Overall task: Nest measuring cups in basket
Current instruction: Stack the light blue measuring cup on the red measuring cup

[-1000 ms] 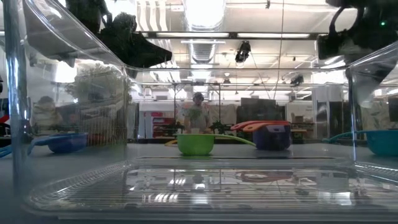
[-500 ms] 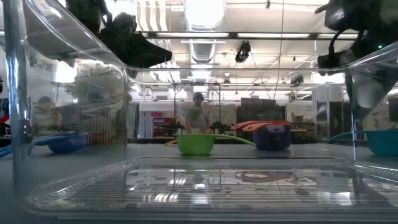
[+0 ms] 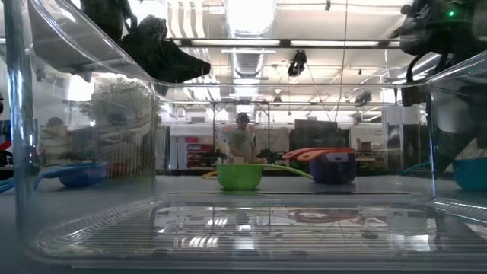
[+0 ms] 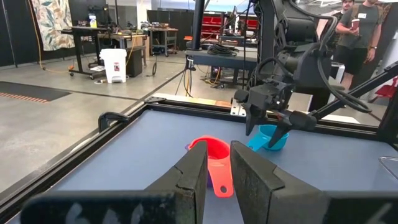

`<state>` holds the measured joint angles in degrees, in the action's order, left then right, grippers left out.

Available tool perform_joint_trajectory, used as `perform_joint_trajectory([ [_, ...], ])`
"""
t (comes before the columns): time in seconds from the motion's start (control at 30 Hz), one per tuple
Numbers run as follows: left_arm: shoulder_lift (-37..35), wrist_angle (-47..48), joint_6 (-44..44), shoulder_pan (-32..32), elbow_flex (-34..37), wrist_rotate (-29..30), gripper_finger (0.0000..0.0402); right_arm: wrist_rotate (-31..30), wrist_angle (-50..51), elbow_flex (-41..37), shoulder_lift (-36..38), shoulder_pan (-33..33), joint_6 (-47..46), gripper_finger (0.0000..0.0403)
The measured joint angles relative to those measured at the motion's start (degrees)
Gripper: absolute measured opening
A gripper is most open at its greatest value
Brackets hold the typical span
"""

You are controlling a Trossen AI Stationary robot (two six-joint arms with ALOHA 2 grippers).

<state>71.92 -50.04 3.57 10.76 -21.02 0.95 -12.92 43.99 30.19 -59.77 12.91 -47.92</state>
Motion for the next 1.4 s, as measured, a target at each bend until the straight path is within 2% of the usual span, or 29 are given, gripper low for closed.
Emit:
perform_joint_trajectory([
  [0.17,0.00,0.00,0.00,0.00,0.00,0.00,0.0054,-0.14,0.04,-0.25,0.00,-0.20,1.00,0.0266],
  [0.47,0.00,0.00,0.00,0.00,-0.02,0.00,0.0054,-0.03,0.22,0.23,0.00,-0.20,2.94,0.0148],
  [0.7,0.00,0.00,0.00,-0.02,-0.02,0.00,0.0054,0.89,0.33,1.33,-0.02,-0.20,4.49,0.0146],
  [0.93,0.00,0.00,0.00,0.00,-0.02,0.00,0.0054,0.33,0.59,7.70,-0.02,-1.66,10.49,0.0146],
  [1.17,0.00,0.00,0.00,-0.02,-0.02,0.00,0.0054,-3.61,0.01,18.58,-0.36,-6.75,25.89,0.0146],
  [1.3,0.00,0.00,-0.02,-0.02,-0.02,0.02,0.0054,-3.09,-2.36,23.88,-2.69,-10.75,38.10,0.0146],
  [1.4,0.00,0.00,-0.01,-0.02,-0.02,0.02,0.0054,0.34,-3.72,27.20,-6.50,-13.82,48.21,0.0146],
])
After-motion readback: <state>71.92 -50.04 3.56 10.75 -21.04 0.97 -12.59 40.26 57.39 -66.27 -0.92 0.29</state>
